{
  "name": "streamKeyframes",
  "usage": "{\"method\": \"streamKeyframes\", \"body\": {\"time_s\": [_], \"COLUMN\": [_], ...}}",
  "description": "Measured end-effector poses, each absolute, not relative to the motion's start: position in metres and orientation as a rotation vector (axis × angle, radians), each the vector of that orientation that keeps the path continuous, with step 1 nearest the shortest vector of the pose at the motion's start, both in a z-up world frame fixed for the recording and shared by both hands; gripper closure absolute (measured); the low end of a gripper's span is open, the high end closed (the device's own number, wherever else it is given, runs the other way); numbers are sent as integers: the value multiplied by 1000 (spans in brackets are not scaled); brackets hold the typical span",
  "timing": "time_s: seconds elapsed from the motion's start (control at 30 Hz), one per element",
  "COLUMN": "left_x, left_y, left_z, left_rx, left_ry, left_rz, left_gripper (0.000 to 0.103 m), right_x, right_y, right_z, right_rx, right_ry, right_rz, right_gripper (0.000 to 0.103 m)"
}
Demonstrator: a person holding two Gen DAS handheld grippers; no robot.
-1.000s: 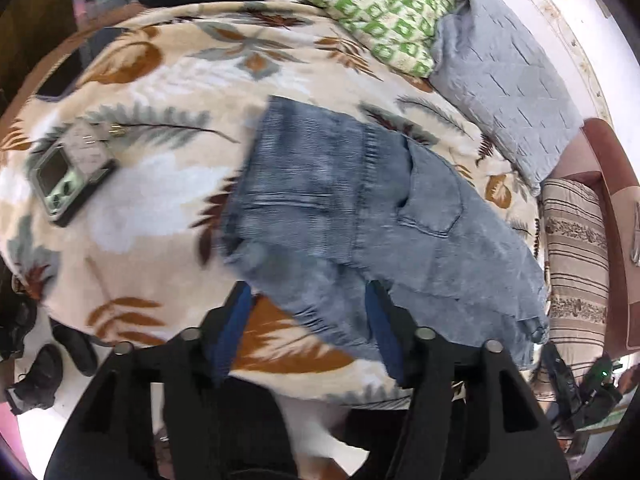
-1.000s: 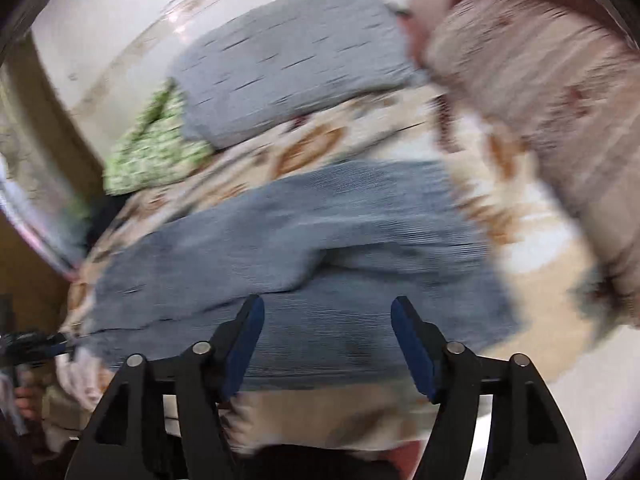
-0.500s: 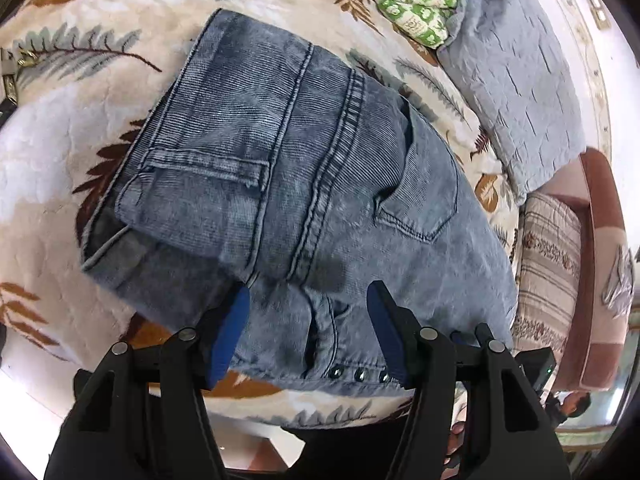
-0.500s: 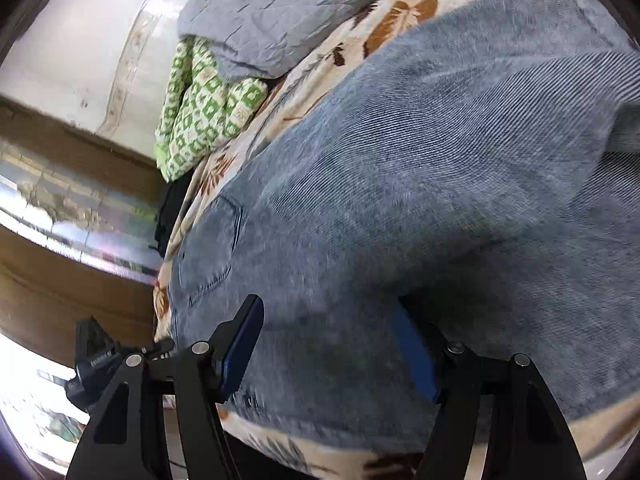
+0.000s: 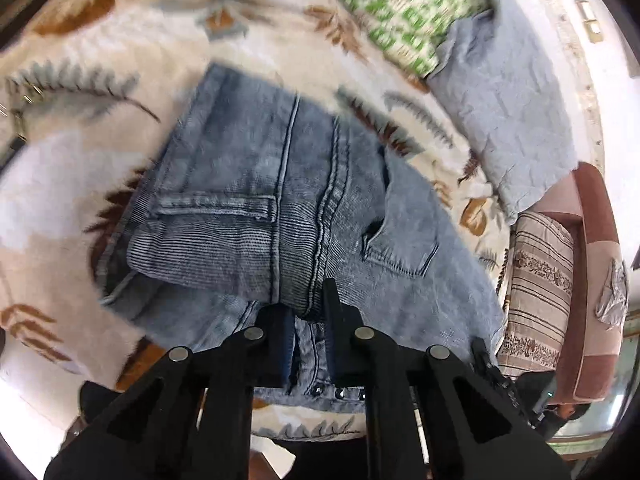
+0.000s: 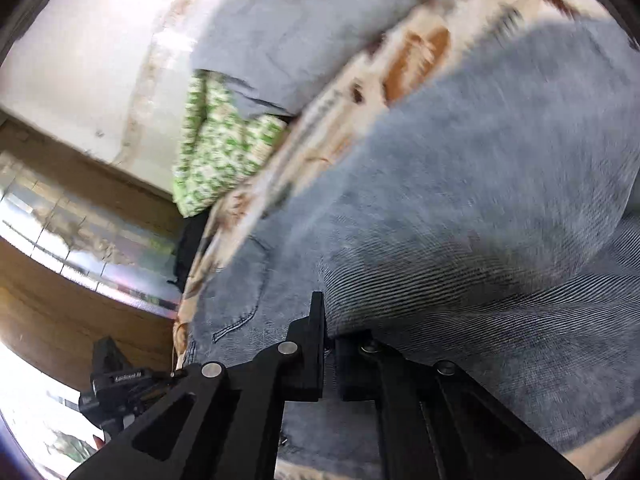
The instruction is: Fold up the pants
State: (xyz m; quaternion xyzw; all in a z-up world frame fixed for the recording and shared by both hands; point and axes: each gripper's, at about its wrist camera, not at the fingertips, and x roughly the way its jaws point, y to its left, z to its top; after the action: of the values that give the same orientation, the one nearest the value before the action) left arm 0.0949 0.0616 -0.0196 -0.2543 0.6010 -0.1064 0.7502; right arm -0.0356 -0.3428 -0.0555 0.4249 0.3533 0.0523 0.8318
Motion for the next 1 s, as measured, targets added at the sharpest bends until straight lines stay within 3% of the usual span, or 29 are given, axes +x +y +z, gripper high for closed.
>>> {"method": "streamKeyframes", "body": {"time_s": [0.2, 0.4, 0.57, 0.67, 0.73, 1.0], "left_x": [54, 46, 47, 44, 42, 41], "left_y": [71, 81, 77, 76, 80, 79], "left_z": [4, -51, -60, -55, -54, -58], "left_rx": [-482, -483, -458, -457, -488, -532], "left_ry": [1261, 1376, 1382, 1368, 1375, 1401], "left_rz": [-243, -172, -167, -179, -189, -192], "left_gripper": [92, 92, 90, 89, 86, 68], "right_x": [-83, -97, -89, -93, -102, -167], "right_y": [-325, -306, -309, -321, -337, -456], "right_z": [-27, -74, -100, -95, -89, -91], "right_rx": [831, 849, 853, 877, 901, 1104], "right_ry": [735, 869, 935, 910, 869, 668], "right_rz": [174, 157, 110, 85, 57, -255], "right_gripper": [100, 100, 95, 79, 62, 61]}}
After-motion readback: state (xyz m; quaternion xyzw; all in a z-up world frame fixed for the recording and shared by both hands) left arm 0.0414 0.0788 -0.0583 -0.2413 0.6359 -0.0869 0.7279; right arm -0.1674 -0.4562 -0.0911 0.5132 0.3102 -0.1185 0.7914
